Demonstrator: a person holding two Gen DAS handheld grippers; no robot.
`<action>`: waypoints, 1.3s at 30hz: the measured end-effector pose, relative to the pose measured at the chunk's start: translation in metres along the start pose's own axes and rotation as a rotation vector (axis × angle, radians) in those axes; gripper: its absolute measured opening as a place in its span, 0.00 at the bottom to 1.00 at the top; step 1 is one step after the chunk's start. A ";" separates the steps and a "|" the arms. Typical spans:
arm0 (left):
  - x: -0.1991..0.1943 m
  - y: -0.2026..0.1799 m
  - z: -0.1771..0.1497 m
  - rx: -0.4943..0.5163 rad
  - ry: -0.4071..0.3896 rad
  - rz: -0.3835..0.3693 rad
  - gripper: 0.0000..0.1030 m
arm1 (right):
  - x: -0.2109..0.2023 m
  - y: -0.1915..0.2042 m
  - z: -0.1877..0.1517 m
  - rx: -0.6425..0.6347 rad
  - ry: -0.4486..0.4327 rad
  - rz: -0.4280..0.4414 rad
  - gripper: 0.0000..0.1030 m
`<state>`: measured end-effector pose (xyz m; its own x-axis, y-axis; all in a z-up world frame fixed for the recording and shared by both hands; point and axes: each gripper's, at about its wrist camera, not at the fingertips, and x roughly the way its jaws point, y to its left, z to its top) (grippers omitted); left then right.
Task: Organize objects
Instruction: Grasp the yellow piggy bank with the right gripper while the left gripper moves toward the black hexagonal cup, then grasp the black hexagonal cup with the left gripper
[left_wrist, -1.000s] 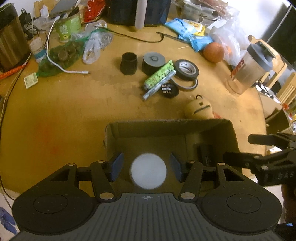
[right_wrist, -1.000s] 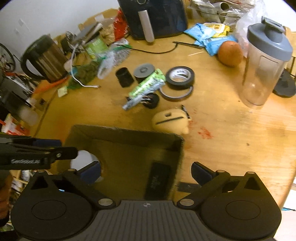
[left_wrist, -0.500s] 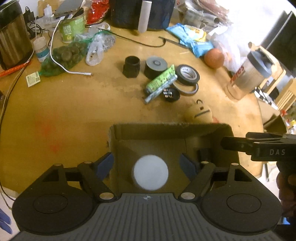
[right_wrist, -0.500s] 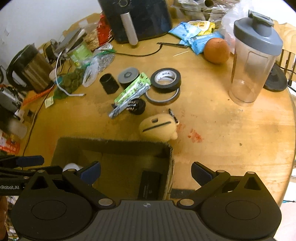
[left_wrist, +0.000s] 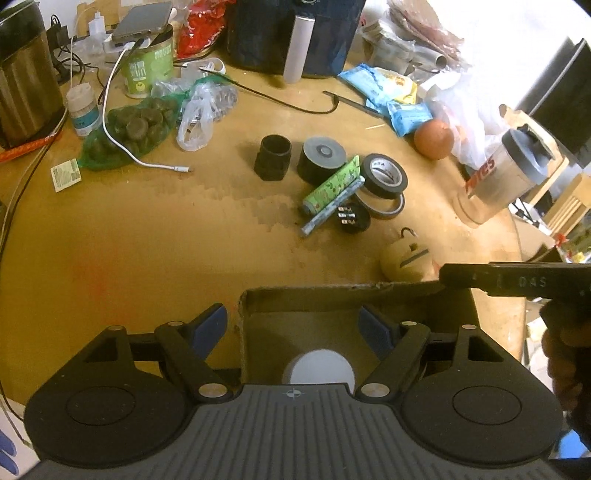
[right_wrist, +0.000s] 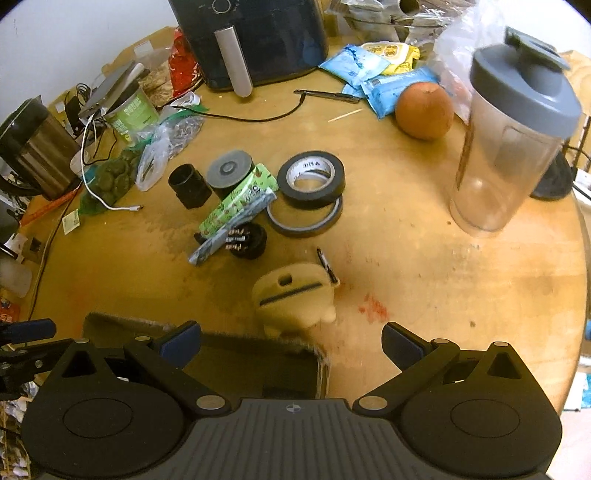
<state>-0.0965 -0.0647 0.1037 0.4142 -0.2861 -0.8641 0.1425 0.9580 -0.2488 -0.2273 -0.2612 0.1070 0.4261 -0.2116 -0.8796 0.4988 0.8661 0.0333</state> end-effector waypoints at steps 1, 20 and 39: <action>0.000 0.001 0.001 -0.003 -0.004 -0.004 0.76 | 0.003 0.001 0.004 -0.002 0.000 -0.001 1.00; -0.003 0.035 0.007 -0.075 -0.038 0.017 0.76 | 0.079 0.008 0.038 -0.113 0.128 -0.015 0.99; 0.000 0.039 0.020 -0.040 -0.035 0.017 0.76 | 0.086 0.008 0.035 -0.131 0.113 -0.027 0.77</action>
<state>-0.0727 -0.0274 0.1031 0.4480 -0.2692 -0.8525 0.0990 0.9627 -0.2520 -0.1603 -0.2880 0.0487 0.3229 -0.1902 -0.9271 0.4034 0.9138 -0.0470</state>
